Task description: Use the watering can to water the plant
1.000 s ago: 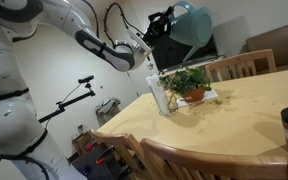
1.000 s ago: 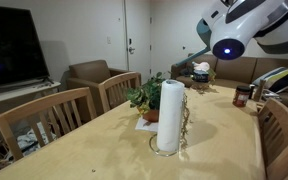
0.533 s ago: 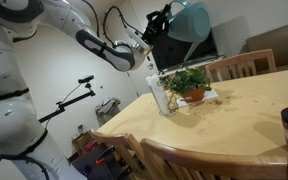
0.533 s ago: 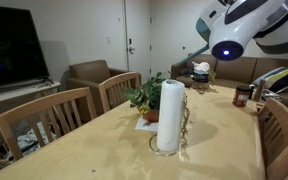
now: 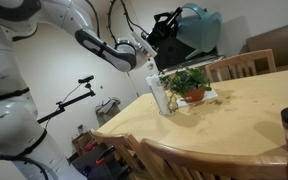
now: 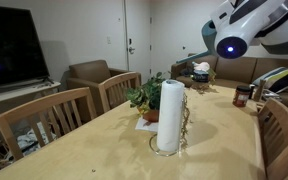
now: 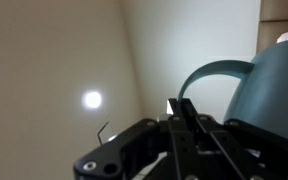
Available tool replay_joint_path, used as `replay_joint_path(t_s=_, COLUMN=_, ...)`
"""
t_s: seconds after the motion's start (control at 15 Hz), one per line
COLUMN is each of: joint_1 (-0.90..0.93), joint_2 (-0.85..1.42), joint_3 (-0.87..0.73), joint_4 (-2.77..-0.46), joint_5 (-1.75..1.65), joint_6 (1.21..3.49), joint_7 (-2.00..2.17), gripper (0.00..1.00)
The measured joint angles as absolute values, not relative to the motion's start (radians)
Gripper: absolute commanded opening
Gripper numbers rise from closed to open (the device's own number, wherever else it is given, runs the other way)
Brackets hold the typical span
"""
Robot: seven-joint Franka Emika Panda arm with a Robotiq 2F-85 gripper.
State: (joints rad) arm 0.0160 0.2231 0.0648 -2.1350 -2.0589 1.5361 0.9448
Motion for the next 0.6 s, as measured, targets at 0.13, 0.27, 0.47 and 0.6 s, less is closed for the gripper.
replay_joint_path(t_s=0.13, joint_1=-0.009, joint_2=0.218, joint_3=0.057, joint_4=-2.145, joint_5=-2.038, joint_6=1.592, joint_7=1.017, gripper=0.02)
replay_joint_path(t_s=0.27, joint_1=-0.034, joint_2=0.216, joint_3=0.049, joint_4=-2.157, joint_5=-2.029, joint_6=1.653, joint_7=1.081, gripper=0.02)
replay_joint_path(t_s=0.47, joint_1=-0.059, joint_2=0.217, joint_3=0.032, joint_4=-2.177, joint_5=-2.019, joint_6=1.736, joint_7=1.15, gripper=0.02)
replay_joint_path(t_s=0.6, joint_1=-0.072, joint_2=0.221, joint_3=0.024, joint_4=-2.191, joint_5=-2.019, joint_6=1.781, joint_7=1.179, gripper=0.07)
